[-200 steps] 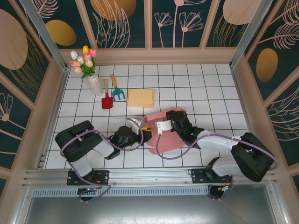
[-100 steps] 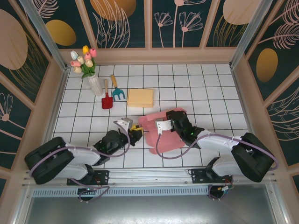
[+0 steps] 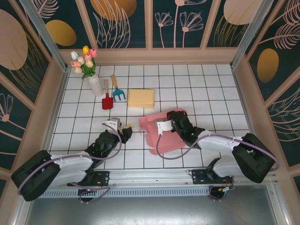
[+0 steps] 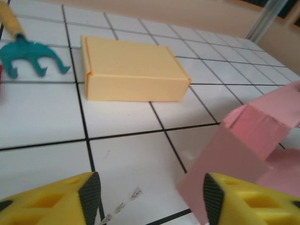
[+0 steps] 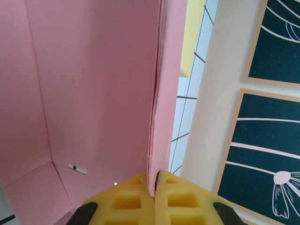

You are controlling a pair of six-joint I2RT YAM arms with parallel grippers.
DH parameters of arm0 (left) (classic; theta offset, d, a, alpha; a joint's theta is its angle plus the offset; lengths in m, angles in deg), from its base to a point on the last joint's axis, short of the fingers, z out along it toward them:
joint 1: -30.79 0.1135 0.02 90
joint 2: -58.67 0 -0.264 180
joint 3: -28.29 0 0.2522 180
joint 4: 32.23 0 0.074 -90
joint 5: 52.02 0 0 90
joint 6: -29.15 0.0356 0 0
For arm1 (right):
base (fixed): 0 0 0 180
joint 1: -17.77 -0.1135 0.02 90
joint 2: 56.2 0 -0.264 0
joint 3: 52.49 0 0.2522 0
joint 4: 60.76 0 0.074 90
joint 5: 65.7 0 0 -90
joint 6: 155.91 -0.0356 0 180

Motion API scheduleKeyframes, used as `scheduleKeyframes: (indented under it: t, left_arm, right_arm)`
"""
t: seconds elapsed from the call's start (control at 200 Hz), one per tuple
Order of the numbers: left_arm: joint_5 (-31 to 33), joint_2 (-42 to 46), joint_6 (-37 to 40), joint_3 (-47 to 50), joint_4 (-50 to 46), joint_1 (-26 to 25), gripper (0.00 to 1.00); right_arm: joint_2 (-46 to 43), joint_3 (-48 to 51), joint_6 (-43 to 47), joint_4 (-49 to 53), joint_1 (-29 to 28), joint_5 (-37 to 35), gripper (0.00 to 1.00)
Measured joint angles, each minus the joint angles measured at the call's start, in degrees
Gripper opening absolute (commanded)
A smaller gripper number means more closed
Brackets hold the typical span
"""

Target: Fold the paper box

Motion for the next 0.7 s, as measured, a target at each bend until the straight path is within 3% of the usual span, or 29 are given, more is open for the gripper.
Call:
scheduleKeyframes:
  t: [0.49, 0.701]
  left_arm:
    - [-11.2, -20.1, 8.0, -6.0, 9.2, 3.4, 0.69]
    - [-15.6, -26.9, 11.0, -9.6, 11.5, 3.5, 0.63]
  right_arm:
    - [0.5, -0.4, 0.0, 0.2, 0.0, 0.0, 0.0]
    - [0.7, -0.5, 0.0, 0.4, 0.0, 0.0, 0.0]
